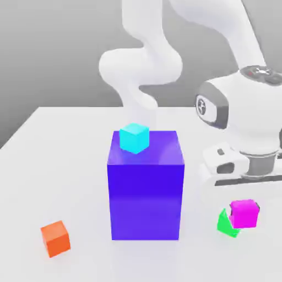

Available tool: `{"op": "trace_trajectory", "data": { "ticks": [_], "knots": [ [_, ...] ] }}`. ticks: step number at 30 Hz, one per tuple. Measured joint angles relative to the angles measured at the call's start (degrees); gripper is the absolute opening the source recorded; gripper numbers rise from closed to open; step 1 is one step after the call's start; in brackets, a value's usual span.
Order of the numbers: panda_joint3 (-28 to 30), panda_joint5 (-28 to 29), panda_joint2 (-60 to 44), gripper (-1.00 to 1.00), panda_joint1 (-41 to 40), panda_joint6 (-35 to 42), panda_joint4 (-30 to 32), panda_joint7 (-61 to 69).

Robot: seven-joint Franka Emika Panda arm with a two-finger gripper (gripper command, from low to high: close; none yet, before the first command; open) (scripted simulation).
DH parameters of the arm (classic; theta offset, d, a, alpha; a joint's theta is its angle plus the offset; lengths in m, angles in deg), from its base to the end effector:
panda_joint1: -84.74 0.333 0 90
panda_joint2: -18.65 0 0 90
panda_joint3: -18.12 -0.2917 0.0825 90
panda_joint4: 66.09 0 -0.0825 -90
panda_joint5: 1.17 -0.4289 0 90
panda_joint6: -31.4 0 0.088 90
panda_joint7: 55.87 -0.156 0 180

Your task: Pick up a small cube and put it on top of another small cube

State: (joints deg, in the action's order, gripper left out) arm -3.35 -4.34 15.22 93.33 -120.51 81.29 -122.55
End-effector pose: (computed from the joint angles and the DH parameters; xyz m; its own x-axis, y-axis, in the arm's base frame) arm 0.4073 0.2402 0.1328 0.7721 -0.6344 -0.0365 -0.6355 -0.7711 -0.0392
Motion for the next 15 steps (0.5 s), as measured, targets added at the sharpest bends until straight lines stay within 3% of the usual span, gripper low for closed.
{"op": "trace_trajectory", "data": {
  "ticks": [5, 15],
  "knots": [
    [-0.98, 0.93, 5.18, -1.00, 3.88, -0.56, 6.44, -3.75],
    [2.34, 12.76, -5.21, -1.00, 4.32, -10.13, 6.48, -12.68]
  ]
}}
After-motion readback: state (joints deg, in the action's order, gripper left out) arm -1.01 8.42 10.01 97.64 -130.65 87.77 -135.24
